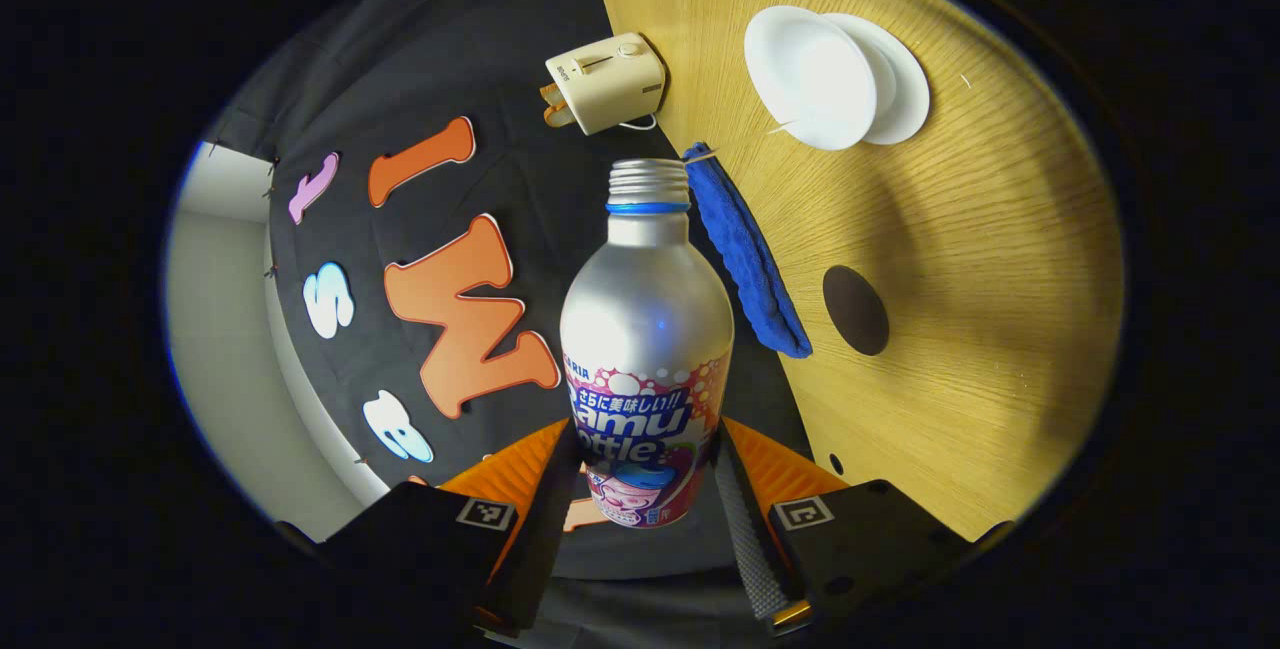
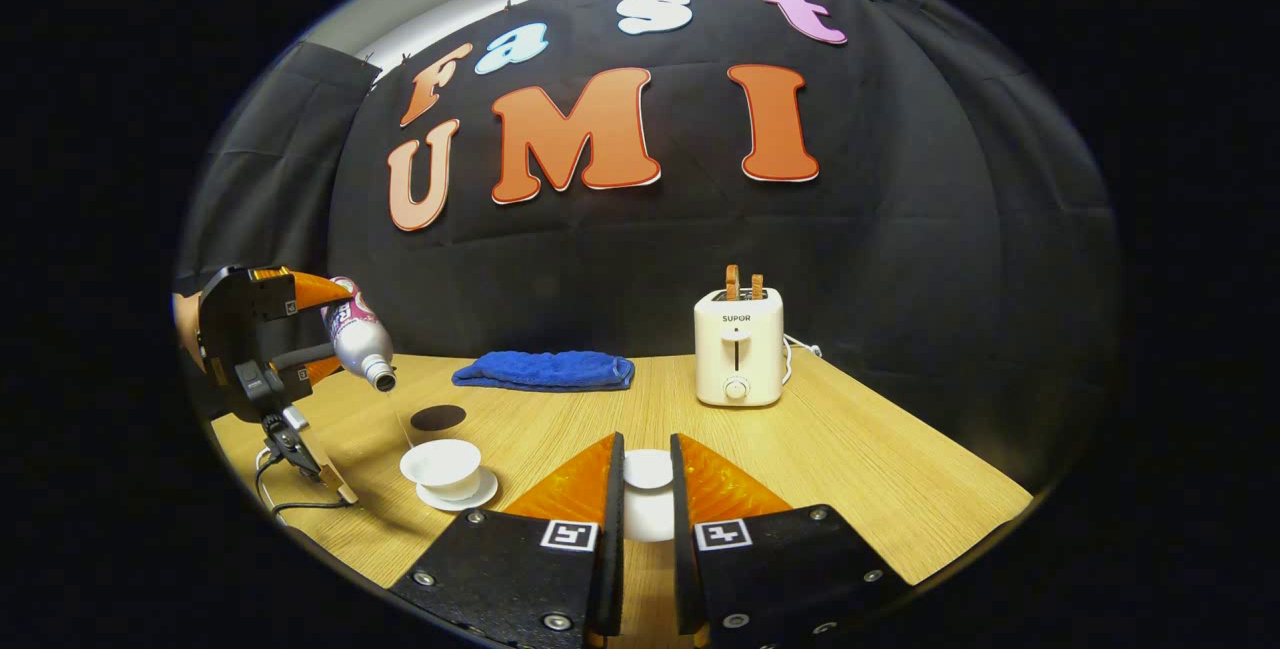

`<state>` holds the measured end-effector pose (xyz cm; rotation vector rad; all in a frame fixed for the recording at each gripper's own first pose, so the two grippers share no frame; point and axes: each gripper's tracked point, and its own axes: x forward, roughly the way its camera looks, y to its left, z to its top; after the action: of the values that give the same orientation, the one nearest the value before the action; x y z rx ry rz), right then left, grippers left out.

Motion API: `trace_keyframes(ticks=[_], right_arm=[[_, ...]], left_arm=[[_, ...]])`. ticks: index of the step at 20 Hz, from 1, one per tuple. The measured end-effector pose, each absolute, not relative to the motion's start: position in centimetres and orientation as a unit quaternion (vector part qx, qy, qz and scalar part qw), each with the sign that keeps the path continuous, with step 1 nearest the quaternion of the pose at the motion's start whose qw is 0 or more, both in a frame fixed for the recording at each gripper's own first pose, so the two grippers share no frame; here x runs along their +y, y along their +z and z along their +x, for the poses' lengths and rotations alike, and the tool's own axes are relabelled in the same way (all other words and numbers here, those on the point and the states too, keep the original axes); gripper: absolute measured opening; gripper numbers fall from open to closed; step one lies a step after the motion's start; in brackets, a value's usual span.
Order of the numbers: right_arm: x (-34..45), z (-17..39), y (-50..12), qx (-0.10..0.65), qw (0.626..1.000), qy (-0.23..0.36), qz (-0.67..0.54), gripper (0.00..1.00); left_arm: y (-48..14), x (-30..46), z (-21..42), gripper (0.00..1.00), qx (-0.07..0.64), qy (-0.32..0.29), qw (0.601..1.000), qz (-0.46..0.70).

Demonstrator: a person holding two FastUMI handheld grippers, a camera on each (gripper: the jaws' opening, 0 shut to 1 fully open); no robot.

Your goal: Open the teacup lid with one hand, grasp the water bottle and pour water into the teacup with the other hand; after pouring, place the water bottle on the coaster and then close the teacup lid.

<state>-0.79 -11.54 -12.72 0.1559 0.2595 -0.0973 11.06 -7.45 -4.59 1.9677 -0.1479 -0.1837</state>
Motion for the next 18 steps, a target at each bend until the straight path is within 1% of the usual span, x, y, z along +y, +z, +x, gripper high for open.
trace_keyframes(ticks=[14, 15, 16, 17, 18], right_arm=[[-10.8, -0.7, -12.6, 0.128, 0.989, -0.037, 0.071, 0.21], [-10.9, -0.6, -12.5, 0.127, 0.989, -0.038, 0.071, 0.21], [-10.9, -0.6, -12.6, 0.127, 0.989, -0.036, 0.071, 0.22], [-11.0, -0.7, -12.4, 0.128, 0.988, -0.039, 0.072, 0.21], [-11.1, -0.6, -12.6, 0.128, 0.988, -0.037, 0.073, 0.22]], left_arm=[[-1.5, -8.6, 10.7, 0.79, -0.109, -0.055, 0.504, 0.855], [-1.2, -8.7, 10.4, 0.79, -0.112, -0.052, 0.499, 0.858], [-1.0, -8.9, 10.2, 0.82, -0.115, -0.049, 0.495, 0.860], [-1.0, -8.9, 9.8, 0.79, -0.117, -0.047, 0.493, 0.861], [-1.0, -9.0, 9.6, 0.79, -0.119, -0.045, 0.491, 0.862]])
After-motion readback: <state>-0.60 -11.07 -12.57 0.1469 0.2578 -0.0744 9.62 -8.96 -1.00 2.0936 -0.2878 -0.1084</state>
